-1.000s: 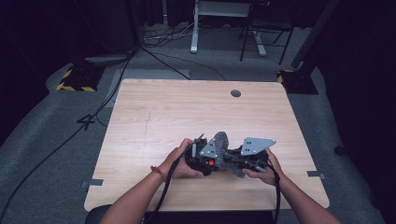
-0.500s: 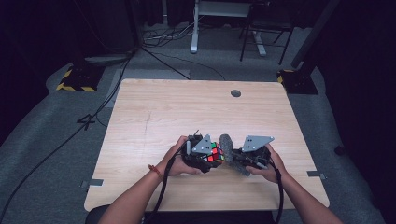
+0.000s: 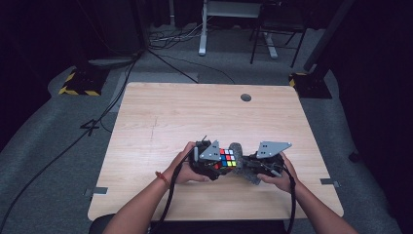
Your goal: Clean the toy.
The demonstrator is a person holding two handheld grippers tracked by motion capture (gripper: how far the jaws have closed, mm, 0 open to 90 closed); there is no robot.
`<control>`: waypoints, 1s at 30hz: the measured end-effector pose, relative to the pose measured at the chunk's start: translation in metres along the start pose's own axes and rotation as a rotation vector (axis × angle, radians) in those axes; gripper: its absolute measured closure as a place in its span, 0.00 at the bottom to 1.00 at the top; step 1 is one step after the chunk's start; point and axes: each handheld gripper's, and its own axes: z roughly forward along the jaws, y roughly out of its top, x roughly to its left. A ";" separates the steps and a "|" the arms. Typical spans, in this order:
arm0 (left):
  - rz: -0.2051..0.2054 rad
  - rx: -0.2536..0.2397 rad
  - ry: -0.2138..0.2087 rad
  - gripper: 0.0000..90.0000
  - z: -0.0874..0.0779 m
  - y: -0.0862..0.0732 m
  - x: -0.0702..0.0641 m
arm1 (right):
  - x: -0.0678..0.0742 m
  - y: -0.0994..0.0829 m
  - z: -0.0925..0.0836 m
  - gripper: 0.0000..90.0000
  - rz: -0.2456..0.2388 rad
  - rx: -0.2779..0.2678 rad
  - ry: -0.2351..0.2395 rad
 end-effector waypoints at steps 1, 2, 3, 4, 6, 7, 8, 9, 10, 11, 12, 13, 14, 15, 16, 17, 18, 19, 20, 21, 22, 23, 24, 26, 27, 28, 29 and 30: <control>0.002 0.004 0.001 0.37 0.000 0.000 0.000 | 0.001 0.001 -0.001 0.88 -0.008 -0.001 -0.006; 0.009 0.010 0.003 0.37 0.001 0.000 0.000 | 0.002 0.002 -0.002 0.88 -0.016 0.001 -0.014; 0.015 0.018 0.007 0.37 0.001 0.000 0.000 | 0.002 0.003 -0.003 0.88 -0.023 0.004 -0.019; 0.014 0.023 0.012 0.37 0.002 -0.001 0.000 | 0.002 0.003 -0.006 0.88 -0.024 -0.002 -0.026; 0.007 0.034 0.017 0.37 0.003 -0.003 0.001 | 0.000 0.005 -0.012 0.88 -0.024 -0.025 -0.028; -0.001 0.045 0.020 0.37 0.004 -0.004 0.002 | 0.000 0.005 -0.016 0.88 -0.019 -0.041 -0.024; 0.000 0.056 0.021 0.37 0.007 -0.004 0.002 | 0.000 0.007 -0.019 0.89 -0.017 -0.057 -0.013; 0.000 0.060 0.018 0.37 0.010 -0.005 0.001 | 0.002 0.009 -0.021 0.89 -0.020 -0.072 0.000; 0.004 0.068 0.009 0.37 0.012 -0.005 0.001 | 0.004 0.012 -0.022 0.89 -0.024 -0.085 0.014; 0.010 0.076 0.003 0.37 0.015 -0.005 -0.001 | 0.007 0.015 -0.023 0.89 -0.034 -0.092 0.026; 0.016 0.070 0.001 0.37 0.017 -0.004 -0.002 | 0.011 0.017 -0.022 0.89 -0.046 -0.092 0.039; 0.014 0.065 -0.009 0.37 0.019 -0.003 -0.004 | 0.015 0.020 -0.019 0.88 -0.062 -0.082 0.046; 0.020 0.063 -0.015 0.37 0.020 -0.001 -0.005 | 0.019 0.022 -0.016 0.88 -0.074 -0.072 0.047; 0.026 0.069 -0.018 0.37 0.020 0.000 -0.007 | 0.021 0.023 -0.013 0.88 -0.084 -0.062 0.048; 0.037 0.076 -0.008 0.37 0.021 0.001 -0.009 | 0.023 0.024 -0.009 0.88 -0.086 -0.055 0.047; 0.036 0.074 -0.004 0.37 0.020 0.001 -0.009 | 0.024 0.025 -0.006 0.88 -0.091 -0.045 0.038; 0.029 0.077 -0.005 0.37 0.019 0.000 -0.009 | 0.023 0.026 -0.004 0.88 -0.095 -0.039 0.029; 0.033 0.080 -0.001 0.37 0.018 0.000 -0.008 | 0.022 0.026 -0.003 0.88 -0.091 -0.032 0.023; 0.032 0.083 0.010 0.37 0.017 -0.001 -0.007 | 0.020 0.026 -0.001 0.88 -0.093 -0.015 0.009; 0.023 0.078 0.007 0.37 0.016 -0.002 -0.006 | 0.017 0.024 0.000 0.88 -0.092 0.003 -0.010; 0.023 0.079 0.007 0.37 0.014 -0.002 -0.005 | 0.013 0.021 0.001 0.89 -0.080 0.013 -0.023; 0.019 0.075 0.007 0.37 0.014 -0.002 -0.005 | 0.009 0.017 0.001 0.89 -0.062 0.024 -0.030; 0.020 0.069 0.004 0.37 0.013 -0.002 -0.005 | 0.006 0.013 0.001 0.89 -0.054 0.035 -0.041; 0.019 0.059 0.007 0.37 0.010 -0.001 -0.005 | 0.001 0.007 -0.001 0.89 -0.032 0.047 -0.049; 0.023 0.057 0.008 0.38 0.010 0.000 -0.005 | 0.000 0.006 -0.002 0.89 -0.032 0.048 -0.051; 0.023 0.060 0.008 0.38 0.010 0.000 -0.005 | 0.000 0.005 -0.004 0.89 -0.027 0.048 -0.053; 0.019 0.059 0.006 0.38 0.010 0.001 -0.005 | 0.000 0.005 -0.005 0.89 -0.029 0.040 -0.052; 0.019 0.060 0.002 0.38 0.011 0.001 -0.005 | 0.002 0.006 -0.006 0.89 -0.037 0.023 -0.040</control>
